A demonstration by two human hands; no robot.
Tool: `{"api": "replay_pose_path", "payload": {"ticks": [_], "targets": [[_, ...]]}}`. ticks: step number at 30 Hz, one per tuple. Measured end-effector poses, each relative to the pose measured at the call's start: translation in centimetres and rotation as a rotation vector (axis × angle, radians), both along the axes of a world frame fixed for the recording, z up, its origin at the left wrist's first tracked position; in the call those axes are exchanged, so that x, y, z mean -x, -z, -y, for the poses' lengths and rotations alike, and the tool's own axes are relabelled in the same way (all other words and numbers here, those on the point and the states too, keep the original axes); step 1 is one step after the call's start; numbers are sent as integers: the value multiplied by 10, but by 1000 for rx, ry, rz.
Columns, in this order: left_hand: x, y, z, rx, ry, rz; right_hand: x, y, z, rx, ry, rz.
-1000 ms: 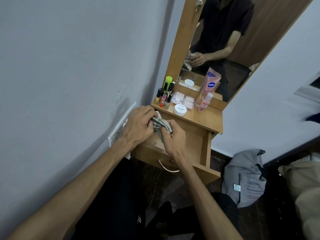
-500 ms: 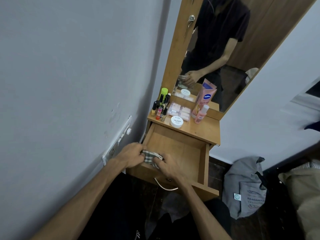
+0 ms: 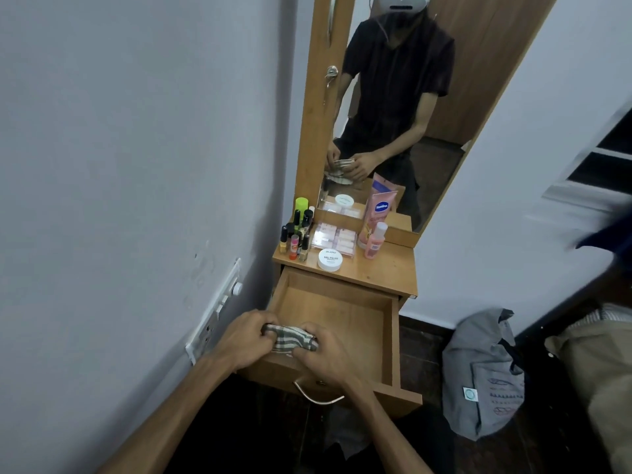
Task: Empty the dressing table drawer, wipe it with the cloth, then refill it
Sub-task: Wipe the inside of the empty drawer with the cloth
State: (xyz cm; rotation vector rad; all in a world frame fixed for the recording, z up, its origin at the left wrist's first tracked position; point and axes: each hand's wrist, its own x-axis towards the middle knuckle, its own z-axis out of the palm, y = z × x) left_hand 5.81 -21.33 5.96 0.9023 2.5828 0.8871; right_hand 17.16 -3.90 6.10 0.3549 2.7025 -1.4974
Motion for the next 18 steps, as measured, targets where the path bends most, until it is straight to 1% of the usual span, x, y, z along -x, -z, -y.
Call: {"api": "replay_pose_path", "payload": {"ticks": [1,3,6,8,10,12,14,18], "targets": [[-1,-5,-2,-45,-22,32,-1,-4,-3,46,17,-9],[-3,-15,-9,-179,-42,148,-6,-13,-13,203,65,-25],[-4,-32,-21,-406,0,408,-14,-28,-31,409,156,-53],[-6,-41,-31,-491,25,574,-20,-36,-45,544,211,-45],[-8,-45,-44,-505,36,697,-25,-40,-58,690,239,-6],[-14,-46,-56,-481,42,739,-29,-41,-69,780,256,25],[-20,-45,-67,-499,13,774,-33,-40,-77,815,275,56],[-31,-39,-84,-546,-73,820,-39,-32,-88,786,271,177]]}}
